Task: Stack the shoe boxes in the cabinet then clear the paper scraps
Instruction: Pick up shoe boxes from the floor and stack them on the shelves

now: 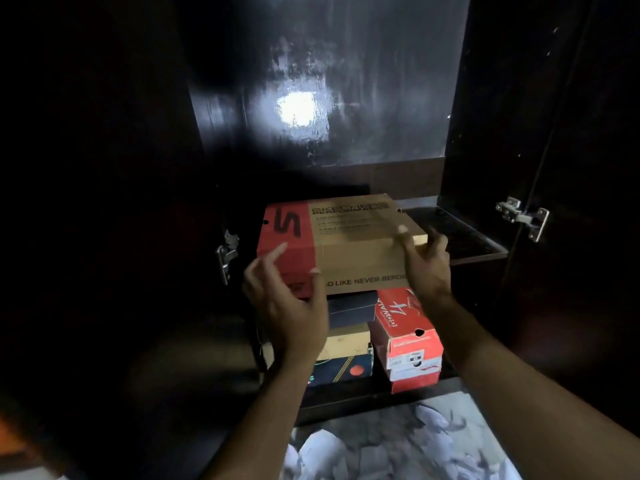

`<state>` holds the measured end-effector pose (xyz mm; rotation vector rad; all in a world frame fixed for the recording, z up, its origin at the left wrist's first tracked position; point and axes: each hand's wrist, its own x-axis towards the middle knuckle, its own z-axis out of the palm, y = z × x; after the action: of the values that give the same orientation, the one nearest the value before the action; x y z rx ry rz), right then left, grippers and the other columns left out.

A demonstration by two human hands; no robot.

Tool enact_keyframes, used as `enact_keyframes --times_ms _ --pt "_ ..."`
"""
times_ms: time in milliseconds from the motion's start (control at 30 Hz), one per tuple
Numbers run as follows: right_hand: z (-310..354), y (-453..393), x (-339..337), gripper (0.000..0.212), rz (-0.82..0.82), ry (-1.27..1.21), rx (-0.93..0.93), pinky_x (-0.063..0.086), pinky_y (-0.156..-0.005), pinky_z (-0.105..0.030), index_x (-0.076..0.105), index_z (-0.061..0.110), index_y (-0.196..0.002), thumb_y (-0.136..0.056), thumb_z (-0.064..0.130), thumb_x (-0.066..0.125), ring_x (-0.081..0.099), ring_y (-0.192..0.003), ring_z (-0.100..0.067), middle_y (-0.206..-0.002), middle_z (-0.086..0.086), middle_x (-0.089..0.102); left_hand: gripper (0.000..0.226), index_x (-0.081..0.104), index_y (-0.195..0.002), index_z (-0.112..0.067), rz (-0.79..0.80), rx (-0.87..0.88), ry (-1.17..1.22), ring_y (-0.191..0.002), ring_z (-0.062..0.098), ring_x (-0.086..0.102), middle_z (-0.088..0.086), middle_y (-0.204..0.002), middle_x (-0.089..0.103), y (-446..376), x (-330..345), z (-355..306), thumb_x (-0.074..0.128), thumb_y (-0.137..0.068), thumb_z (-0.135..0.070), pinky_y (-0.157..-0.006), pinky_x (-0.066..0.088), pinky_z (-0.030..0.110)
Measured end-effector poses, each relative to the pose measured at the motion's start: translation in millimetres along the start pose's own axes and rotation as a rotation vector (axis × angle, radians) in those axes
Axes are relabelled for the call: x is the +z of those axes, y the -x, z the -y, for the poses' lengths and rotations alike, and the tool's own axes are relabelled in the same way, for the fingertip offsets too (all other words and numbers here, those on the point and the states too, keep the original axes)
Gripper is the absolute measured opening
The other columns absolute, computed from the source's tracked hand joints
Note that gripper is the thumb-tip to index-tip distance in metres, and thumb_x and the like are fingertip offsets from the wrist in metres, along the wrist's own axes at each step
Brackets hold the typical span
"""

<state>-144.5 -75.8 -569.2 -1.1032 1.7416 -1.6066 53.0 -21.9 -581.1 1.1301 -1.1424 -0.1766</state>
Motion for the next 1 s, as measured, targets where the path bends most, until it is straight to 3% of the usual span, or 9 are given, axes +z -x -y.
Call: enact_keyframes --times_ms 100,200,267,367,567,800,900,967,1000 --pt "-6 14 10 0.091 -0.079 0.147 -0.156 0.045 -0.105 -0.06 0.026 0.041 -0.152 -0.078 0.075 0.068 0.05 -0.13 -0.033 -0.146 -0.011 0.047 0.048 0.064 -0.123 -0.031 0.187 0.272 -0.258 -0.126 0.016 0.042 -0.004 -0.134 0.05 -16 20 -12 0.072 -0.076 -0.037 -0.101 0.036 0.027" --pt "-8 10 19 0.09 -0.041 0.145 -0.195 0.041 -0.102 -0.052 0.023 0.041 -0.157 -0.085 0.063 0.072 0.052 -0.128 -0.035 -0.146 -0.013 0.045 0.055 0.06 -0.132 -0.04 0.414 0.258 -0.487 -0.137 0.02 0.04 -0.007 -0.138 0.05 -40 39 -6 0.072 -0.079 -0.04 -0.122 0.024 0.044" --pt "-9 2 26 0.089 -0.05 0.179 -0.211 0.041 -0.093 -0.045 0.019 0.039 -0.161 -0.09 0.057 0.07 0.054 -0.124 -0.039 -0.145 -0.018 0.045 0.056 0.057 -0.138 -0.041 0.489 0.268 -0.586 -0.141 0.021 0.039 -0.006 -0.14 0.05 -50 47 4 0.068 -0.083 -0.041 -0.127 0.012 0.048" --pt "-6 -11 42 0.073 -0.008 0.272 -0.265 0.044 -0.086 -0.04 0.023 0.041 -0.158 -0.097 0.054 0.061 0.058 -0.113 -0.04 -0.137 -0.02 0.045 0.053 0.055 -0.139 -0.044 0.483 0.261 -0.651 -0.14 0.021 0.04 -0.006 -0.139 0.051 -67 54 13 0.065 -0.087 -0.04 -0.128 0.011 0.046" --pt "-4 -30 64 0.06 0.055 0.389 -0.295 0.044 -0.1 -0.057 0.027 0.041 -0.151 -0.099 0.053 0.055 0.057 -0.118 -0.038 -0.139 -0.016 0.046 0.053 0.053 -0.141 -0.045 0.488 0.22 -0.731 -0.139 0.02 0.037 -0.008 -0.144 0.046 -83 60 16 0.064 -0.089 -0.045 -0.126 0.018 0.048" --pt "4 -35 69 0.065 0.175 0.399 -0.319 0.053 -0.094 -0.058 0.027 0.037 -0.154 -0.099 0.051 0.059 0.059 -0.116 -0.04 -0.141 -0.018 0.047 0.073 0.037 -0.153 -0.043 0.561 0.259 -0.815 -0.148 0.021 0.027 -0.006 -0.156 0.035 -90 43 24 0.068 -0.087 -0.05 -0.129 0.011 0.047" --pt "4 -35 59 0.079 0.259 0.433 -0.313 0.05 -0.098 -0.061 0.014 0.042 -0.159 -0.097 0.048 0.063 0.055 -0.123 -0.044 -0.143 -0.021 0.045 0.082 0.03 -0.157 -0.041 0.602 0.246 -0.827 -0.154 0.025 0.019 -0.001 -0.159 0.03 -89 45 23 0.069 -0.086 -0.053 -0.129 0.001 0.047" --pt "7 -29 44 0.09 0.269 0.455 -0.303 0.049 -0.101 -0.059 0.003 0.046 -0.161 -0.096 0.048 0.065 0.052 -0.127 -0.046 -0.148 -0.023 0.041 0.082 0.037 -0.154 -0.037 0.568 0.235 -0.744 -0.152 0.027 0.023 0.001 -0.155 0.035 -85 46 22 0.073 -0.082 -0.051 -0.129 0.002 0.048" --pt "10 -24 33 0.092 0.254 0.457 -0.297 0.049 -0.102 -0.057 0.001 0.046 -0.162 -0.096 0.048 0.065 0.051 -0.129 -0.046 -0.151 -0.022 0.038 0.078 0.045 -0.15 -0.034 0.524 0.243 -0.672 -0.148 0.029 0.03 0.002 -0.151 0.04 -81 47 20 0.075 -0.079 -0.046 -0.128 0.011 0.05"
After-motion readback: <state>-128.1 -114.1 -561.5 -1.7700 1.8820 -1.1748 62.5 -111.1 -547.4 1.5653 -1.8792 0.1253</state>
